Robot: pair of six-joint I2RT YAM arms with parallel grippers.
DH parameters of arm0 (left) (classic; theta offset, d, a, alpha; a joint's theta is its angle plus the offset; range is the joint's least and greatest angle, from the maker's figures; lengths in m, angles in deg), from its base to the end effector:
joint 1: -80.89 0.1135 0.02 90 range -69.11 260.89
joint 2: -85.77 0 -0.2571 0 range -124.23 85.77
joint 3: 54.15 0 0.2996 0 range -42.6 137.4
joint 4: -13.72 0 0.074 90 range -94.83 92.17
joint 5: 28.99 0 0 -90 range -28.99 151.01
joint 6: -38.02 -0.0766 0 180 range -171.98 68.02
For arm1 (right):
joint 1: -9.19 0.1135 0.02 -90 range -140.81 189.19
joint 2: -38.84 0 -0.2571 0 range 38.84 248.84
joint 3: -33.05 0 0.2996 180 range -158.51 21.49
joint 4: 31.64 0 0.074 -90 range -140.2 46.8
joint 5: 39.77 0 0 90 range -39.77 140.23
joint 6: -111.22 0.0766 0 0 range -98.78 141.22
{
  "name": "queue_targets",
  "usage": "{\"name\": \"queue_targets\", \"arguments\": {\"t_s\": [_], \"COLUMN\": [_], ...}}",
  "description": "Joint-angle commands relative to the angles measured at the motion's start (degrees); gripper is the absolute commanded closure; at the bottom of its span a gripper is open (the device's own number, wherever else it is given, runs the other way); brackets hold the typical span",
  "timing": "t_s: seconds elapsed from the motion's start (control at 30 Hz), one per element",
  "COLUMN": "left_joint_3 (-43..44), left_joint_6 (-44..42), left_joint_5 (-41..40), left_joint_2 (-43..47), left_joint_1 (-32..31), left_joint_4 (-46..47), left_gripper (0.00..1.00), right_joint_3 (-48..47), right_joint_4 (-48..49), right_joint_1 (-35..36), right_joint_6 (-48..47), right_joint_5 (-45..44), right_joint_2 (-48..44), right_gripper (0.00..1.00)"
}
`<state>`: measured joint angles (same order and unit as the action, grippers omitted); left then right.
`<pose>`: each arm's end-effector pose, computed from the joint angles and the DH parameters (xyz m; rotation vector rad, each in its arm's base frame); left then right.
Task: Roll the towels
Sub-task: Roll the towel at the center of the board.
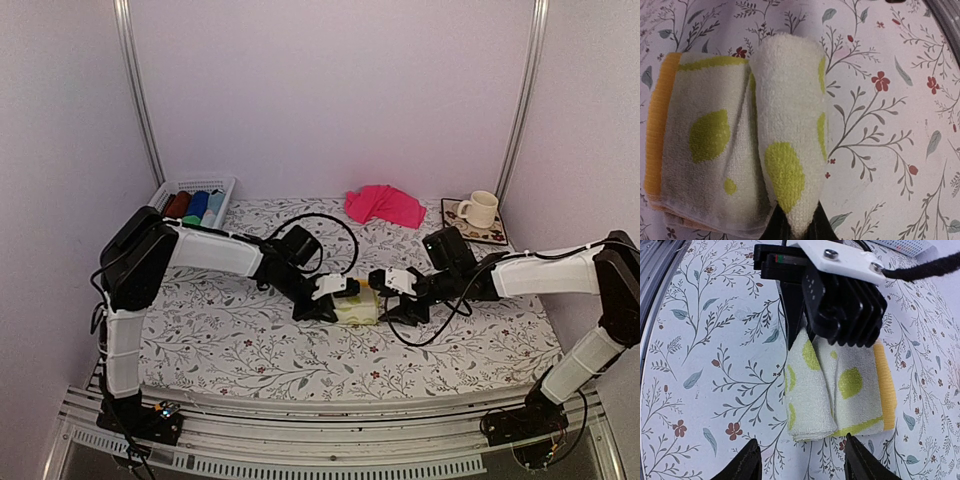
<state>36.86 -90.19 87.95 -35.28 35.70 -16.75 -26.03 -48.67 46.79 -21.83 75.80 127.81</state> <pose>0.3151 -0.3664 0.0599 1.8398 1.8202 -0.6589 0.2752 0.2537 0.1167 -1.6670 1.6414 0.4844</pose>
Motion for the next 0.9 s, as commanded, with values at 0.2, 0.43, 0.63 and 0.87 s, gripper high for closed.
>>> {"name": "queue_targets", "arguments": {"t_s": [0.2, 0.43, 0.63, 0.87], "left_joint_3": [8.88, 11.25, 11.52, 11.90], "left_joint_6": [5.30, 6.89, 6.63, 6.92], "left_joint_5": [4.44, 4.17, 4.97, 7.62], "left_joint_2": [-6.11, -7.98, -8.01, -8.18], "left_joint_1": [1.40, 1.38, 1.56, 2.73], "left_joint_4": [-15.26, -18.51, -18.96, -19.13], "left_gripper": [0.98, 0.97, 0.96, 0.91], "right_joint_3": [-0.08, -3.79, -5.65, -6.78], "right_joint_4": [7.33, 7.77, 8.13, 6.97], "right_joint_1": [5.58, 8.15, 8.34, 8.30], "right_joint_6": [-7.83, -10.45, -9.42, -8.68], "right_joint_5": [-9.60, -13.49, -19.29, -18.44], "right_joint_2": [3.78, 9.90, 14.71, 16.91], "right_gripper": [0.44, 0.45, 0.48, 0.56]}}
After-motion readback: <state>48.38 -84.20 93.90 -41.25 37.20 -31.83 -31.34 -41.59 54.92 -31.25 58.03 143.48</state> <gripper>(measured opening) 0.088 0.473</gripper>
